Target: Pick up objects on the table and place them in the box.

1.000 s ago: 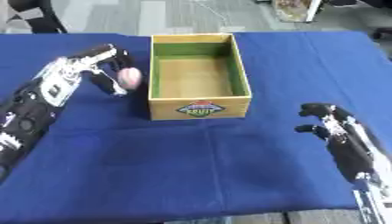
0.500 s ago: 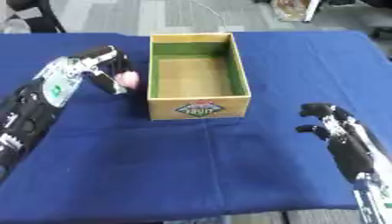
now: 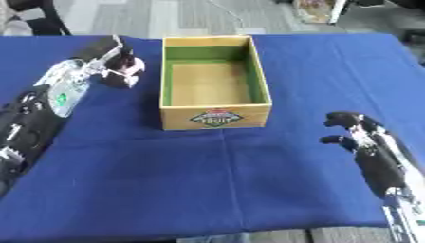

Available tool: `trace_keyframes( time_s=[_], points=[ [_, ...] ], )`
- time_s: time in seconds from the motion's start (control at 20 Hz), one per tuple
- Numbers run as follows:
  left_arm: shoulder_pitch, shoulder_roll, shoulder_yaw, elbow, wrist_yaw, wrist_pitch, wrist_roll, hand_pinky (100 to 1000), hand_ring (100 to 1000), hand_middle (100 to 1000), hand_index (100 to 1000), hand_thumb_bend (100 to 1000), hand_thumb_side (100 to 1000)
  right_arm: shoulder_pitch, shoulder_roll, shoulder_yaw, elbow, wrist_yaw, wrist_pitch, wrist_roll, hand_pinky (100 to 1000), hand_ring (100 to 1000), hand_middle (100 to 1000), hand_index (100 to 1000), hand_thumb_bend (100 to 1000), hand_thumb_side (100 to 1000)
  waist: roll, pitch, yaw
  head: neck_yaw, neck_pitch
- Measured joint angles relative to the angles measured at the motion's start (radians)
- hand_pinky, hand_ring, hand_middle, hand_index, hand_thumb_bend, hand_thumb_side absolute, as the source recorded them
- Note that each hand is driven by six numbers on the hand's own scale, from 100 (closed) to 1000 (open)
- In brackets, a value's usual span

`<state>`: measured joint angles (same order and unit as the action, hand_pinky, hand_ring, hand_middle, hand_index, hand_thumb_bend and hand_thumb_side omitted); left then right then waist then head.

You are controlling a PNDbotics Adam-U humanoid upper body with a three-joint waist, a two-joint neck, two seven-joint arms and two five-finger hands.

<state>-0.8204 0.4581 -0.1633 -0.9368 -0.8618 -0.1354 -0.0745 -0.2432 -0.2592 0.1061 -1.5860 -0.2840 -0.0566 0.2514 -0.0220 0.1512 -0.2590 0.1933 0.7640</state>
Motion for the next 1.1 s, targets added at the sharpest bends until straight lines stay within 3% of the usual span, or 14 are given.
trace_keyframes(
  time_s=[0.3, 0.5, 0.8, 1.1],
  points=[
    [0.000, 0.019, -0.007, -0.064, -0.073, 0.002, 0.103, 218, 217, 165, 322, 232, 100, 0.000, 0.000, 0.000, 0.000, 0.000, 0.000, 0.000, 645, 939, 617, 725, 100, 556, 0.001, -0.003, 0.007, -0.003, 0.000],
    [-0.011, 0.040, -0.009, -0.126, -0.076, 0.004, 0.134, 217, 216, 159, 314, 205, 100, 0.000, 0.000, 0.000, 0.000, 0.000, 0.000, 0.000, 645, 939, 617, 725, 100, 554, 0.001, -0.005, 0.007, -0.007, 0.000],
    [-0.051, 0.052, -0.033, -0.235, 0.080, -0.002, 0.129, 222, 221, 154, 311, 144, 100, 0.001, 0.000, 0.000, 0.000, 0.000, 0.000, 0.000, 645, 939, 617, 725, 100, 553, 0.001, -0.010, 0.002, -0.007, 0.000],
    [-0.060, 0.028, -0.091, -0.272, 0.220, -0.018, 0.048, 263, 260, 192, 349, 161, 100, -0.004, 0.000, 0.007, 0.000, -0.002, 0.001, 0.009, 644, 939, 617, 725, 100, 551, 0.001, -0.013, -0.020, 0.005, 0.000]
  ],
)
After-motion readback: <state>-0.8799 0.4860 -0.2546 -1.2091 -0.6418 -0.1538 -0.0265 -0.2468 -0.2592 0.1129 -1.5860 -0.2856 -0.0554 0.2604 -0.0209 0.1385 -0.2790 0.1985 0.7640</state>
